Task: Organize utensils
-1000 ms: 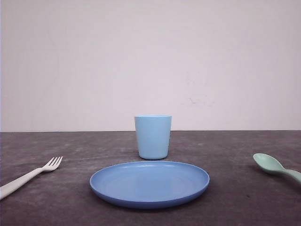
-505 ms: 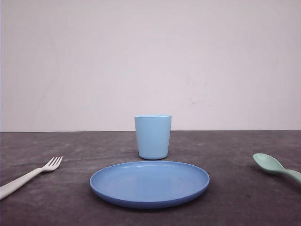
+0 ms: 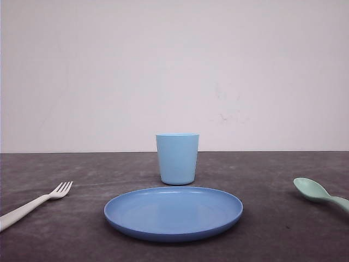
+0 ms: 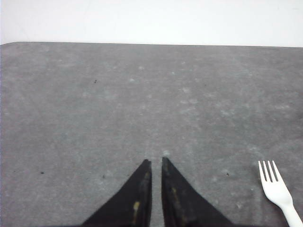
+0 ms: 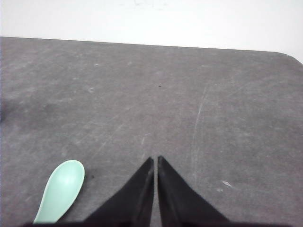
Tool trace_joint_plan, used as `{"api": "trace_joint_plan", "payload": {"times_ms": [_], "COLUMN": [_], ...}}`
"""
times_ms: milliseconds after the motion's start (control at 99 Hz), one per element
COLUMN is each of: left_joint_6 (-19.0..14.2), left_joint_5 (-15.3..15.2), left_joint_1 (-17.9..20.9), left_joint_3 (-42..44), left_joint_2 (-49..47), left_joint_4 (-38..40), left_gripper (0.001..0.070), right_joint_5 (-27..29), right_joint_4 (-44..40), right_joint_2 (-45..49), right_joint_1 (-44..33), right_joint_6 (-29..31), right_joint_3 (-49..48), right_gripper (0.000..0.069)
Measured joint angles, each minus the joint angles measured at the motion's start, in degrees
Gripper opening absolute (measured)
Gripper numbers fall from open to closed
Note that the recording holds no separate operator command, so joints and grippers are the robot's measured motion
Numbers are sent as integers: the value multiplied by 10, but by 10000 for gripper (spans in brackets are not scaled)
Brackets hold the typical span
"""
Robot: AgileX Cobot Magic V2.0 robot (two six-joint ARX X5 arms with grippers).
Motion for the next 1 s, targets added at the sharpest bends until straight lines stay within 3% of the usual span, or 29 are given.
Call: {"api": "trace_joint_plan", "payload": {"times_ms": [777, 868, 1000], "left_joint_6": [-1, -22, -80], "left_joint_5": [0, 2, 3], "left_joint_1": [0, 0, 0], "left_joint_3": [0, 0, 0], "left_joint_2": [0, 0, 0], "left_joint_4": [0, 0, 28], "left_gripper": [12, 12, 12], "right_joint_5": [-1, -2, -2], "right_joint_4": [0, 1, 28], "right_joint_2": [0, 0, 0], "right_joint_1": [0, 0, 0], "right_joint_6": [14, 27, 73], "right_joint_3": [0, 0, 1], "right_gripper": [15, 15, 11]}}
